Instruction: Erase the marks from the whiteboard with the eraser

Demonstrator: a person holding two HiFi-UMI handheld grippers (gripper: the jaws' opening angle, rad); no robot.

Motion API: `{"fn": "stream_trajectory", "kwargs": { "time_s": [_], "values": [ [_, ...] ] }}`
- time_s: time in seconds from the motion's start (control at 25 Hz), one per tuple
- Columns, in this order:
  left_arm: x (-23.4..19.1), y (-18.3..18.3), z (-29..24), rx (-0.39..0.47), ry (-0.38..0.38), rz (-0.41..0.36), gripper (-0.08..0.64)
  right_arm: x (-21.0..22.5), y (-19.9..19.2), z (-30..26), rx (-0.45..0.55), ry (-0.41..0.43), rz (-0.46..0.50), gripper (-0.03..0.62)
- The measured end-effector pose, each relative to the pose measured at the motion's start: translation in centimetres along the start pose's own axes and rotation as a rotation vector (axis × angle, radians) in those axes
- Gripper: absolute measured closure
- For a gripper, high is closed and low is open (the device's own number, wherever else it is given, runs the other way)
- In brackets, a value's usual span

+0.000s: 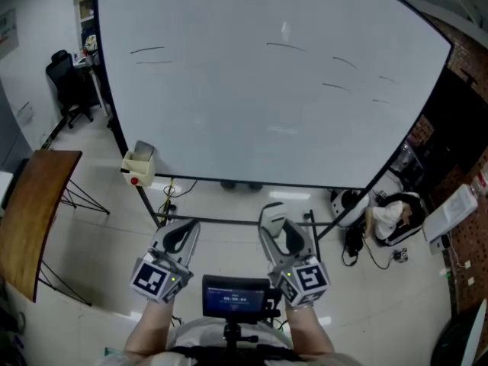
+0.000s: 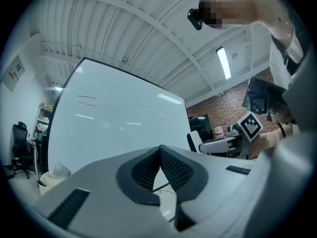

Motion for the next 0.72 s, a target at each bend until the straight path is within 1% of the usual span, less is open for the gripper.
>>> {"fn": "stream_trajectory", "kwargs": {
  "time_s": [0.16,0.28,0.4,0.52,0.64,0.72],
  "values": [
    [-2.2,-0.9,-3.2,0.021,0.010,-0.024,0.565,2.8,0.3,-3.4,0.025,0.011,0.034,0.351],
    [-3.4,-1.5,-4.8,0.031,0.020,-0.038,0.565,4.0,0.6,-5.3,0.052,0.037,0.063,0.351],
    [-4.8,-1.5,-7.9,0.032,0.024,-0.063,0.565,6.2,1.7,-8.0,0.070,0.053,0.088,0.351],
    [-6.5,-1.6,-10.9,0.032,0.045,-0.084,0.565,8.5,2.7,-10.7,0.079,0.063,0.111,0.351],
    [-7.8,-1.8,-12.9,0.020,0.069,-0.089,0.565,10.0,3.3,-12.6,0.076,0.052,0.125,0.351],
    [-8.6,-1.9,-13.9,0.014,0.071,-0.095,0.565,10.8,3.6,-13.6,0.078,0.045,0.131,0.351]
  ]
}}
Point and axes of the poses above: the fingertips, and each gripper's own axes: z backward along the fingers, x to its right, y out of its top, the point moved 2 cm from there along z, backward along the fingers, and after that the axes turned 9 degrees about x, right-handed, at the moved point
